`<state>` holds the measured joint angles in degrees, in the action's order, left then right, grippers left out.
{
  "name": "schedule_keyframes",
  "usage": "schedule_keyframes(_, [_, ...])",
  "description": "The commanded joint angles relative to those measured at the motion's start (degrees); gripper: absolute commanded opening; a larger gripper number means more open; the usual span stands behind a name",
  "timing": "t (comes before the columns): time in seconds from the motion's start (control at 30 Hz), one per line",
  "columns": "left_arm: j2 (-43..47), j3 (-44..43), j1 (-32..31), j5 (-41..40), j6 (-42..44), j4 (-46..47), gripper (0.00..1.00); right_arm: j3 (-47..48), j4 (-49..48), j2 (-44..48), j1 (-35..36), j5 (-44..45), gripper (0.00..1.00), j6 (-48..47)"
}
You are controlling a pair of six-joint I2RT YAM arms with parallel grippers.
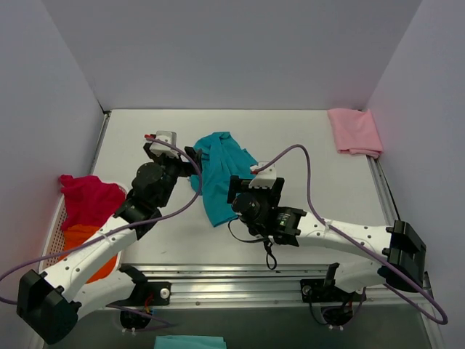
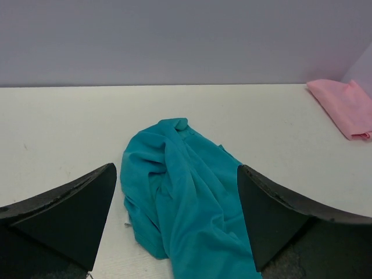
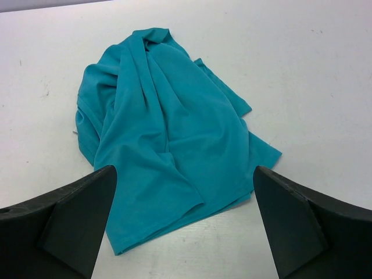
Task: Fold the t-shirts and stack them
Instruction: Flatten the tshirt out
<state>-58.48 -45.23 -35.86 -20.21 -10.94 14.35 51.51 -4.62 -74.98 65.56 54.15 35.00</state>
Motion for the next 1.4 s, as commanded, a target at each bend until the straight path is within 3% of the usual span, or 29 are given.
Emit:
schedule_keyframes(0.0, [-1.55, -1.08, -0.18, -6.59, -0.40, -1.16, 0.94, 0.52, -0.75, 1.25, -0.52, 2.36, 1.00, 0.49])
schedule_keyframes(0.13, [-3.31, -1.61, -0.27, -10.02, -1.36, -2.40, 0.94, -1.22, -2.84, -0.60, -3.40, -1.13, 1.00, 1.90])
schedule_keyframes(0.2, [-3.05, -1.09, -0.18, -10.64, -2.33, -2.83, 0.94, -2.37, -4.25, -3.14, -11.98, -14.03, 1.00, 4.18])
schedule_keyframes(0.27, [-2.00, -0.30, -0.09, -11.34, -3.21, -2.57, 0.94, -4.65, -7.22, -4.82, -14.40, -18.98, 1.00, 5.69])
schedule_keyframes(0.63, [-1.46, 1.02, 0.00, -12.58, -4.27, -2.31, 0.94, -3.08, -12.42, -17.56, -8.00, -20.83, 0.99, 9.29])
schedule_keyframes(1.27, [-1.81, 2.17, 0.17, -13.37, -4.53, -0.90, 0.94, 2.54, -14.71, -28.29, -11.33, -19.52, 0.96, 6.04])
schedule_keyframes(1.33, [-2.08, 2.17, 0.17, -13.45, -4.44, -0.81, 0.94, 2.81, -14.98, -28.73, -12.03, -19.96, 0.93, 5.87])
schedule_keyframes(1.37, [-2.08, 2.08, 0.17, -13.54, -4.44, -0.73, 0.94, 2.90, -15.24, -28.99, -12.21, -20.22, 0.84, 5.69])
